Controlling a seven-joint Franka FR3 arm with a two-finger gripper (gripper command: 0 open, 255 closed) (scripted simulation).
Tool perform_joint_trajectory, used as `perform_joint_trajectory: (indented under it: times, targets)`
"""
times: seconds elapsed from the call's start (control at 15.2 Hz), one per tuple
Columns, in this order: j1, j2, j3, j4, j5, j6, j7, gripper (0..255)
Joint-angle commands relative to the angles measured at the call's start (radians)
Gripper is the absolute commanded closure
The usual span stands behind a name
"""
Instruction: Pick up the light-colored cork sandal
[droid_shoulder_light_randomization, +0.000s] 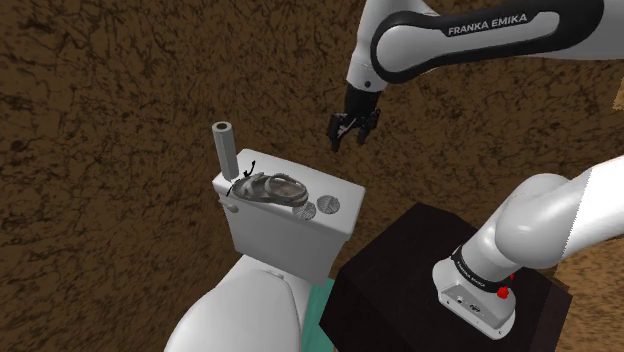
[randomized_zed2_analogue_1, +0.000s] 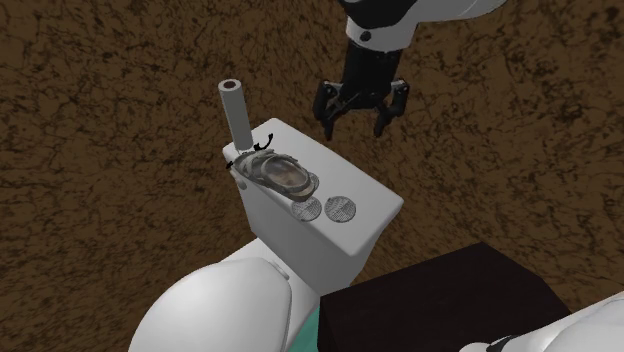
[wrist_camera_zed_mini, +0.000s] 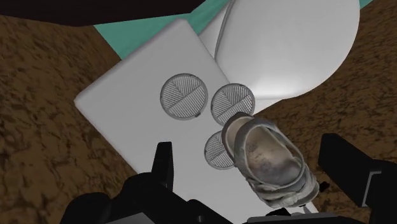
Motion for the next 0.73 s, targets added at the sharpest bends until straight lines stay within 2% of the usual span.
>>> perform_joint_trajectory:
  times: [0.0,0.33,0.66]
  targets:
    - [0.006,0.062,0.026,0.013,0.003,0.06,0.029,0]
    - [0.016,0.238,0.081,0.076,-0.019,0.194,0.106,0]
    - [0.033,0.426,0.117,0.173,-0.078,0.302,0.198,0]
